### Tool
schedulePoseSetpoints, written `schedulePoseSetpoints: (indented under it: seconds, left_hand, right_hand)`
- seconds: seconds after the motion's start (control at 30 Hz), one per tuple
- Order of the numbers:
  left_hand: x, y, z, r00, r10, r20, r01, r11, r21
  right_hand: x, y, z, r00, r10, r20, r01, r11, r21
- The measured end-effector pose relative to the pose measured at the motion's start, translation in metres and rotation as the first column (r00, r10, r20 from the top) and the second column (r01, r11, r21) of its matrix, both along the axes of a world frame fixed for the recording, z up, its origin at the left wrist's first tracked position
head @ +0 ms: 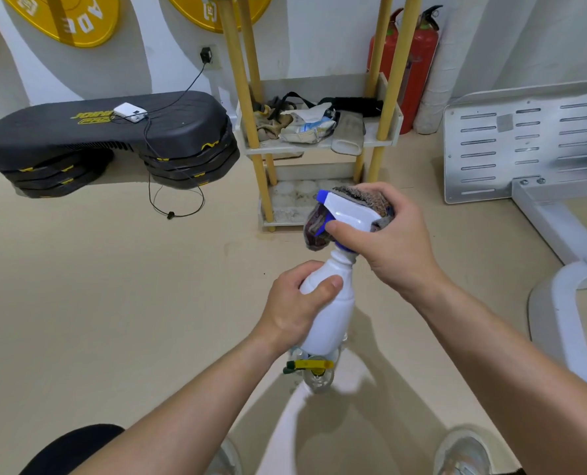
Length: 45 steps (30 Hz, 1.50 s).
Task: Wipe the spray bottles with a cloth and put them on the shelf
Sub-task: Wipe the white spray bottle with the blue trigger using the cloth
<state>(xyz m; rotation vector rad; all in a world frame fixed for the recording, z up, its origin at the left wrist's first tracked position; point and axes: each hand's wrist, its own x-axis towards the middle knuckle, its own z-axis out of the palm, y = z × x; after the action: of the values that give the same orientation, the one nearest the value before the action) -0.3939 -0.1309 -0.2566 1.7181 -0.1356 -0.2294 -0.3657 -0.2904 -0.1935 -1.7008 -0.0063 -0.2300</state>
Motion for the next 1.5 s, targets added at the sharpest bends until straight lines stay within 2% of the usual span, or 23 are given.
schedulePoseSetpoints:
  seconds: [0.13, 0.3, 0.4, 0.57, 0.63, 0.77, 0.87, 0.93, 1.03, 1.1, 1.17, 1.27, 1.33, 1.43, 1.5]
  left_hand:
    - [0.002, 0.002, -0.004, 1.000, 0.011, 0.019, -0.012, 0.999, 0.046]
    - [0.000, 0.004, -0.006, 0.999, -0.013, 0.044, 0.006, 0.989, 0.150]
    - [-0.001, 0.003, -0.005, 0.999, -0.015, 0.044, 0.008, 0.988, 0.156]
    - [-0.002, 0.002, -0.007, 0.998, -0.055, 0.033, 0.050, 0.990, 0.134]
    - [-0.003, 0.002, -0.008, 0.998, -0.044, 0.037, 0.038, 0.991, 0.129]
    - [0.000, 0.005, -0.008, 0.998, 0.034, 0.050, -0.042, 0.986, 0.162]
    - [0.005, 0.008, -0.006, 0.993, 0.087, 0.084, -0.100, 0.981, 0.167]
    - [0.006, 0.008, -0.003, 0.988, 0.112, 0.104, -0.128, 0.979, 0.158]
    - [0.006, 0.005, -0.002, 0.984, 0.145, 0.104, -0.160, 0.974, 0.159]
    - [0.005, 0.003, -0.003, 0.983, 0.151, 0.100, -0.167, 0.970, 0.176]
    - [0.004, 0.001, -0.002, 0.981, 0.169, 0.094, -0.184, 0.966, 0.179]
    - [0.002, 0.000, 0.000, 0.978, 0.183, 0.095, -0.197, 0.968, 0.159]
    - [0.002, 0.001, 0.000, 0.978, 0.177, 0.109, -0.193, 0.967, 0.166]
    - [0.004, 0.003, -0.002, 0.975, 0.176, 0.134, -0.201, 0.960, 0.198]
    - [0.006, 0.005, -0.003, 0.974, 0.163, 0.157, -0.196, 0.955, 0.223]
  right_hand:
    - [0.000, -0.004, 0.012, 0.999, 0.044, -0.020, -0.047, 0.991, -0.128]
    - [0.005, -0.028, 0.030, 0.953, 0.190, -0.236, -0.257, 0.919, -0.298]
    - [0.002, -0.026, 0.026, 0.957, 0.210, -0.200, -0.253, 0.942, -0.220]
    - [0.000, -0.026, 0.018, 0.947, 0.286, -0.143, -0.284, 0.958, 0.034]
    - [0.000, -0.024, 0.017, 0.953, 0.254, -0.166, -0.251, 0.967, 0.039]
    - [0.000, -0.016, 0.018, 0.986, 0.067, -0.151, -0.094, 0.980, -0.176]
    - [-0.002, -0.013, 0.019, 0.998, -0.026, -0.052, 0.006, 0.935, -0.356]
    - [-0.002, -0.012, 0.020, 0.998, -0.051, 0.049, 0.067, 0.907, -0.417]
    - [-0.002, -0.006, 0.021, 0.968, -0.012, 0.251, 0.114, 0.911, -0.397]
    - [-0.004, 0.000, 0.019, 0.938, 0.104, 0.330, 0.063, 0.886, -0.459]
    - [-0.006, 0.006, 0.014, 0.938, 0.220, 0.269, -0.031, 0.825, -0.565]
    - [-0.003, 0.001, 0.008, 0.944, 0.234, 0.234, -0.008, 0.722, -0.692]
    - [0.000, -0.004, 0.012, 0.953, 0.222, 0.206, -0.033, 0.752, -0.659]
    - [0.005, -0.014, 0.023, 0.983, 0.177, 0.056, -0.128, 0.864, -0.486]
    - [0.008, -0.019, 0.024, 0.990, 0.142, 0.023, -0.119, 0.894, -0.432]
